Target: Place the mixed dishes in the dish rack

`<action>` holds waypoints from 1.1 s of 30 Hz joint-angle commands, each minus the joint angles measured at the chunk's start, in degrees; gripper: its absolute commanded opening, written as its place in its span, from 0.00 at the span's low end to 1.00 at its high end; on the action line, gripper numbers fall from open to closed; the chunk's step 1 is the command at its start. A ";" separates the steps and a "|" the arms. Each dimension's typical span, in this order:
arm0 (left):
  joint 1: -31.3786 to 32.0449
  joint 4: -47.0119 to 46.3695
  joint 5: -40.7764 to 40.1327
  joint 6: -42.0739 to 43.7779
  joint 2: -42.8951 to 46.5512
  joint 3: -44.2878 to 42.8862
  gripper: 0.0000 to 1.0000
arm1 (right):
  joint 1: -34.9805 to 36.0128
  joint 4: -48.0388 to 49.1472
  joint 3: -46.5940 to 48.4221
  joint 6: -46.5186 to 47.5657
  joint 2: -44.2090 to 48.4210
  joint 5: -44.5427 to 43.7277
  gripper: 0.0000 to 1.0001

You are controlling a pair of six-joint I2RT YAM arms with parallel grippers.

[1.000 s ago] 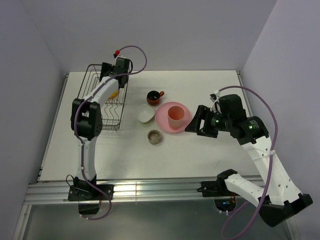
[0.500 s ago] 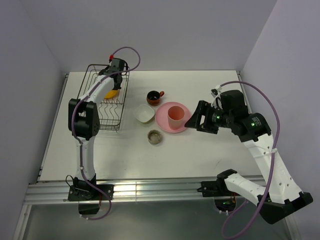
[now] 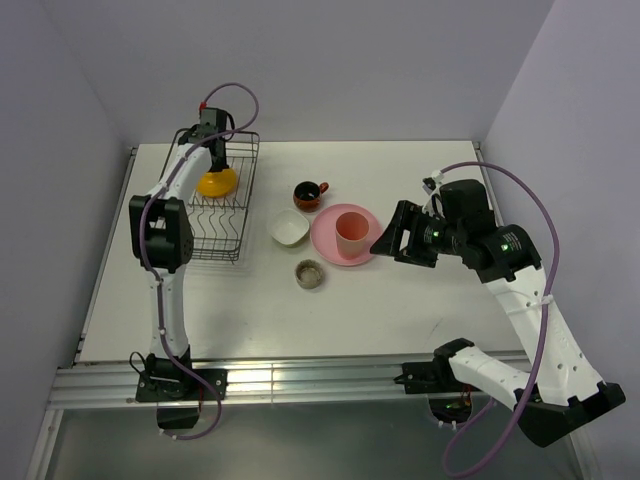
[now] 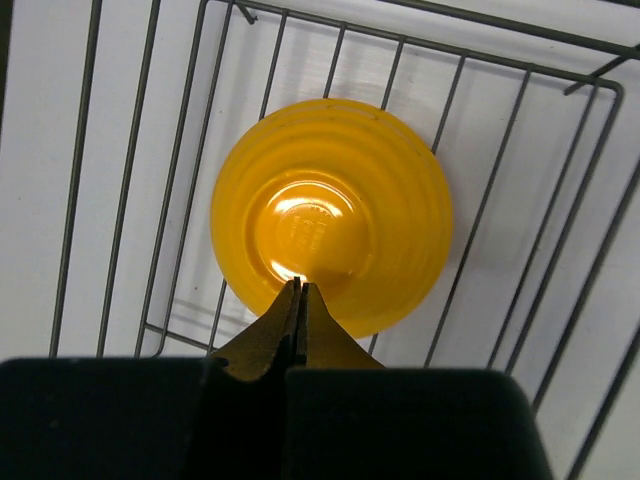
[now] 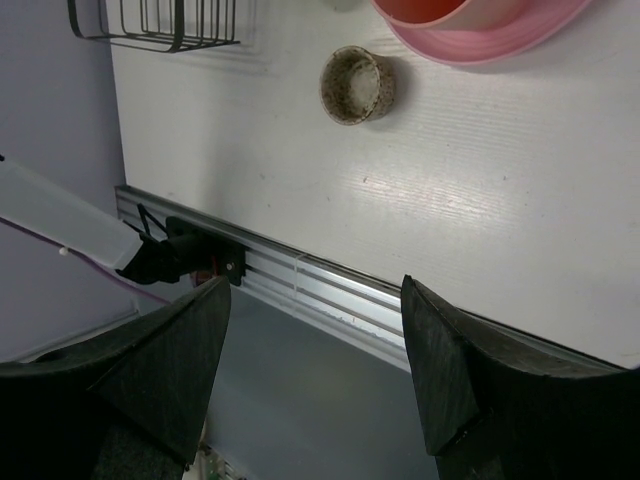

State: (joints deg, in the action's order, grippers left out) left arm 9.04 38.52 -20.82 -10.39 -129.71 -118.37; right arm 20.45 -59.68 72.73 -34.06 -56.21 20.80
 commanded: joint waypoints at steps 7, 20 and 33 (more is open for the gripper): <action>-0.07 -4.86 2.19 -1.91 3.58 5.50 0.00 | -0.32 0.70 0.66 -1.53 0.22 -0.41 0.76; -1.65 -3.98 -0.71 -1.03 -1.06 1.74 0.00 | -0.41 0.18 0.05 -2.06 0.48 -0.93 0.76; -4.64 -4.51 -3.52 2.04 -7.66 -6.79 0.00 | -0.32 -0.61 0.40 -1.71 -0.92 -1.29 0.76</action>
State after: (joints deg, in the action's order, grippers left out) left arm 4.27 33.89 -22.83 -9.87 -135.46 -122.56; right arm 20.45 -60.03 72.64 -35.94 -56.84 20.34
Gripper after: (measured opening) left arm 0.012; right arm 0.761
